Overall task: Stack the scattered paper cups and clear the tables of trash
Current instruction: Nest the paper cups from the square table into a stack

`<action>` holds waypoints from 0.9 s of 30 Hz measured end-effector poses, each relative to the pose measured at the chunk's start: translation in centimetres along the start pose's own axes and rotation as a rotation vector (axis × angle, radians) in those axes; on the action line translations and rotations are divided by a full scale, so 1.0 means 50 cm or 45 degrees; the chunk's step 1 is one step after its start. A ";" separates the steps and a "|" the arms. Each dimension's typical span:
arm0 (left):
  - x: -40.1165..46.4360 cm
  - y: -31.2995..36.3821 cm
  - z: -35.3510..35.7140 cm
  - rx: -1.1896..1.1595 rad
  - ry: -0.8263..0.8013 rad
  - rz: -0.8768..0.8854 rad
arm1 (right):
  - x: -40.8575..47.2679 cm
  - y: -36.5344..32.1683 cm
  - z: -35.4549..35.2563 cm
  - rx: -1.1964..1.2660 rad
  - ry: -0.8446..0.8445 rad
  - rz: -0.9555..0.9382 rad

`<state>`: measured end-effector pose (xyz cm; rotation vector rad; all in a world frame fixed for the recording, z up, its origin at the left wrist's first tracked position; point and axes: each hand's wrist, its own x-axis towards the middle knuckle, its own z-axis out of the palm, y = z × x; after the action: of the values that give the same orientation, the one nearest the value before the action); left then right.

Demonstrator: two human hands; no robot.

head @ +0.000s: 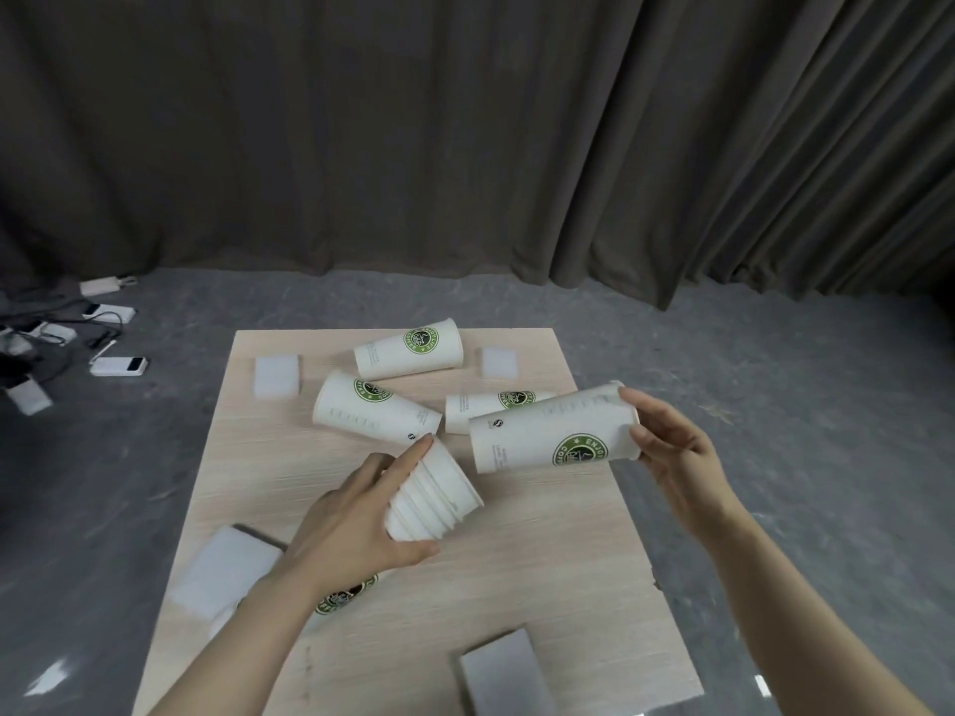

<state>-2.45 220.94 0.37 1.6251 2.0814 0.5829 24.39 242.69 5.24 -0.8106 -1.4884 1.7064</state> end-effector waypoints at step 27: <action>0.023 0.028 0.020 -0.006 -0.024 0.085 | -0.072 0.113 0.241 0.019 -0.245 0.224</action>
<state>-1.04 222.43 0.28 1.6965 2.0177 0.5915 15.68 232.74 1.30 -0.8083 -1.5675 1.9707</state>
